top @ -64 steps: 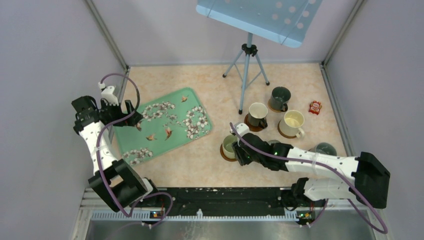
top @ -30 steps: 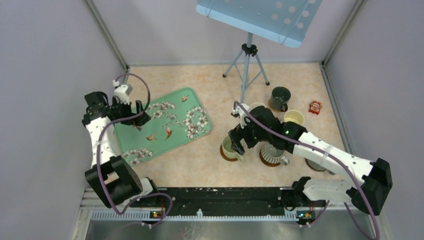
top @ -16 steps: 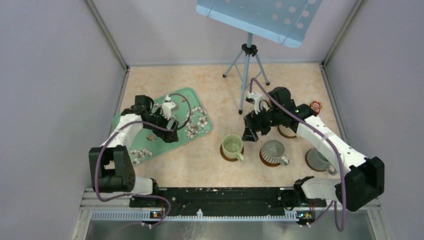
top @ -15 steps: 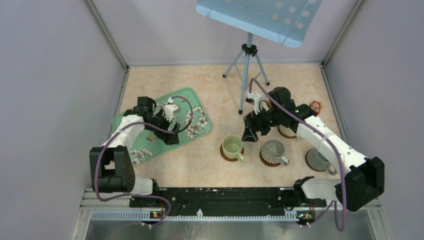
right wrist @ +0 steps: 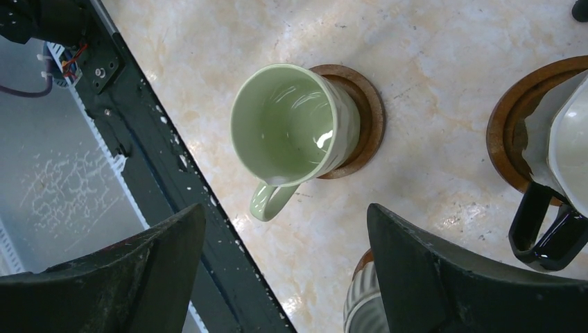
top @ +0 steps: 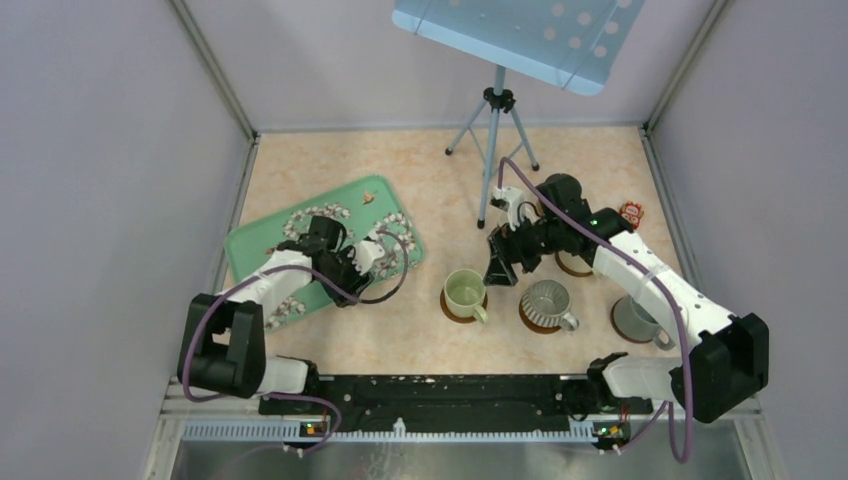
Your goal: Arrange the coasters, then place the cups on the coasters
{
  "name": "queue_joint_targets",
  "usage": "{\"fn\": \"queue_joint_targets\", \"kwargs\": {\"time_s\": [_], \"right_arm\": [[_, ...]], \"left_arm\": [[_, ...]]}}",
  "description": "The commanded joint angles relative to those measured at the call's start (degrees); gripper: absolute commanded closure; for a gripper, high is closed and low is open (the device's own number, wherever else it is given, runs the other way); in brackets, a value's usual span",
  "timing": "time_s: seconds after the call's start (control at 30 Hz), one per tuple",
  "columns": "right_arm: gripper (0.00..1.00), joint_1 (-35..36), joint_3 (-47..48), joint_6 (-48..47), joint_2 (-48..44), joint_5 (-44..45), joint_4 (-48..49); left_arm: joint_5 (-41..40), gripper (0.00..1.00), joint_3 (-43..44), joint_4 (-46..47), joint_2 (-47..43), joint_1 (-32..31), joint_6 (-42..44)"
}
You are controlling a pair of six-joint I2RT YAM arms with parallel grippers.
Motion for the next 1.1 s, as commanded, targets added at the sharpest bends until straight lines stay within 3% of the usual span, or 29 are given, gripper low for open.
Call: {"fn": "queue_joint_targets", "kwargs": {"time_s": [0.0,0.23,0.47,0.7,0.83,1.07], "right_arm": [[0.16,-0.6,1.2,-0.9,-0.6,-1.1,0.6],[0.16,-1.1,1.1,-0.9,-0.8,-0.9,0.3],[0.15,-1.6,0.4,-1.1,-1.8,-0.4,0.3],[0.15,-1.7,0.1,-1.0,-1.4,-0.6,0.6],[0.15,-1.8,0.4,-0.8,-0.6,-0.6,0.5],[0.15,-1.9,0.6,-0.7,0.1,-0.3,0.5]], "left_arm": [[-3.6,0.49,-2.2,4.5,1.7,-1.9,4.3],[-8.4,0.78,-2.6,4.6,5.1,-1.9,16.8],[-6.7,0.98,-3.2,0.8,1.0,1.5,35.5],[-5.9,1.0,-3.5,-4.1,-1.0,3.4,46.5],[-7.3,1.0,-5.0,0.1,-0.7,6.6,56.3],[-4.8,1.0,2.7,0.1,7.5,9.4,60.4]]}}
